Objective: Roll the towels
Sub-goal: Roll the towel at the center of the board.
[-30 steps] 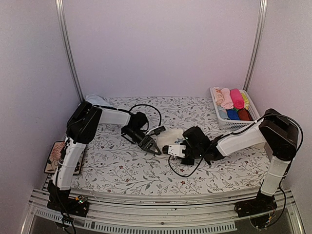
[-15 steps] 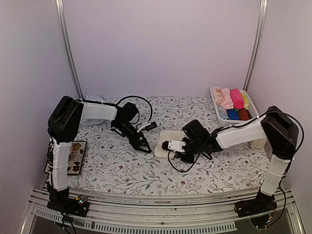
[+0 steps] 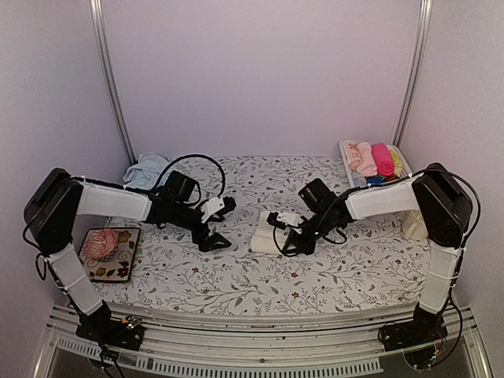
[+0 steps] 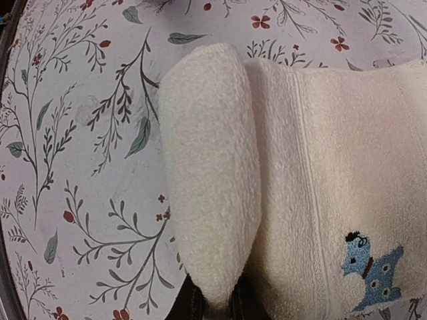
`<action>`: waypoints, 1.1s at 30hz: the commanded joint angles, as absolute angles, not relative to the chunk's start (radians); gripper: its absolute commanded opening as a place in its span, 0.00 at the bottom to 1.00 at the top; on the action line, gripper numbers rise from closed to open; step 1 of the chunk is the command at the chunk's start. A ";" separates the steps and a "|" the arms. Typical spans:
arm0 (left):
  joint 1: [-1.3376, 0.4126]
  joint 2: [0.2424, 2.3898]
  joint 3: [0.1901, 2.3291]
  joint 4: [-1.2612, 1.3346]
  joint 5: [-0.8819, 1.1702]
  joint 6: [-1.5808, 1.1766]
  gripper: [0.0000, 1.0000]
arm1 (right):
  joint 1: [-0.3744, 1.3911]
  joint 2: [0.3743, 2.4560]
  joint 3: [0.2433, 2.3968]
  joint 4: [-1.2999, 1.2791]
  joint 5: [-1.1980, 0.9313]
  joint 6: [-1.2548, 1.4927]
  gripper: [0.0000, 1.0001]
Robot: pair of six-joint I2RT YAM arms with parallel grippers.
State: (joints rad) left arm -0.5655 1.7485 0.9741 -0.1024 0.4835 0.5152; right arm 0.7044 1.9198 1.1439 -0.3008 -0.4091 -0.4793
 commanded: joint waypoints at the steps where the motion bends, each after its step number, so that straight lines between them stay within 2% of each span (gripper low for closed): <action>1: -0.620 1.687 0.844 0.245 0.485 0.673 0.96 | 0.675 2.009 1.233 -0.436 -0.555 -0.416 0.09; 7: -0.731 1.737 0.836 0.305 0.380 0.836 0.93 | 0.649 2.105 1.351 -0.534 -0.621 -0.402 0.09; 15: -0.793 1.825 0.916 0.288 0.346 0.936 0.82 | 0.634 2.162 1.411 -0.590 -0.669 -0.403 0.09; 22: -0.808 1.892 0.965 0.259 0.264 0.977 0.67 | 0.632 2.164 1.410 -0.591 -0.686 -0.408 0.09; 33: -0.828 1.955 1.005 0.200 0.242 0.998 0.65 | 0.630 2.168 1.408 -0.591 -0.699 -0.408 0.09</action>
